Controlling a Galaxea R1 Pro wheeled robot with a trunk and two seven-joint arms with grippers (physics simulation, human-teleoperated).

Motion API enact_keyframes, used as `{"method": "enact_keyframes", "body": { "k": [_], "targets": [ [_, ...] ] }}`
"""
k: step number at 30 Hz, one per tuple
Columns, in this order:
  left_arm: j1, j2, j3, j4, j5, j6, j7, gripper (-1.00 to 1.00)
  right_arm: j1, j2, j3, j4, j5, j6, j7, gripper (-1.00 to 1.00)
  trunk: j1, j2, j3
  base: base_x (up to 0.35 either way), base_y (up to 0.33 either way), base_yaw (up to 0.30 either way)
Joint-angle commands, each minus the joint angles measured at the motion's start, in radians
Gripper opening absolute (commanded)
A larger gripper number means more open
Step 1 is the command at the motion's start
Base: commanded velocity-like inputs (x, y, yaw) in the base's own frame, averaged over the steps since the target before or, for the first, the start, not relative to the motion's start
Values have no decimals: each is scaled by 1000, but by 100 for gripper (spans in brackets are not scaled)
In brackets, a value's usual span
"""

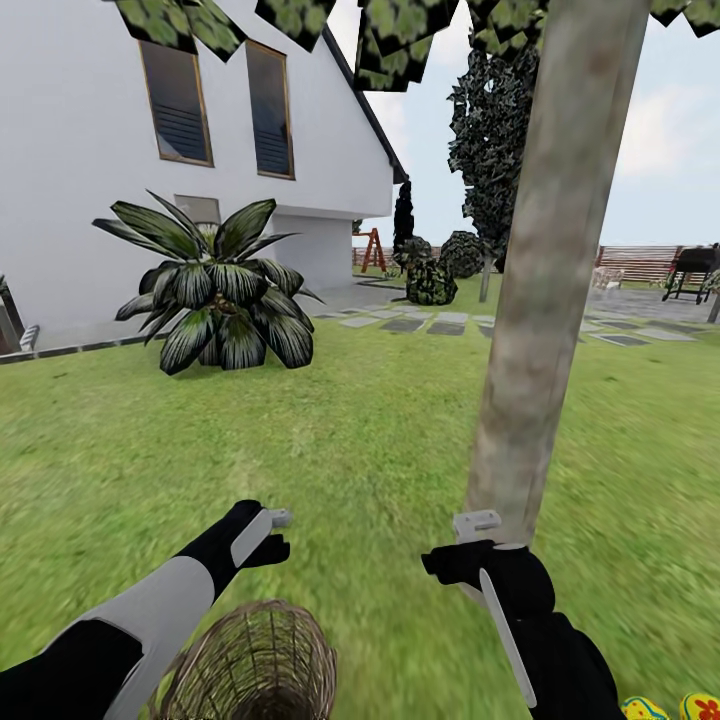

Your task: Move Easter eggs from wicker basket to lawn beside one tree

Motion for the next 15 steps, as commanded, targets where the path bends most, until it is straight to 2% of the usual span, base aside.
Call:
{"method": "enact_keyframes", "body": {
  "k": [1,15],
  "targets": [
    [-1,1,-7,-1,11,2,8,100,-1,0,0,-1,10,5,7,100,4,-8,-4,0,0,0],
    [-1,1,-8,0,15,1,8,100,-1,0,0,-1,10,5,7,100,58,-106,-48,0,0,0]
  ]
}}
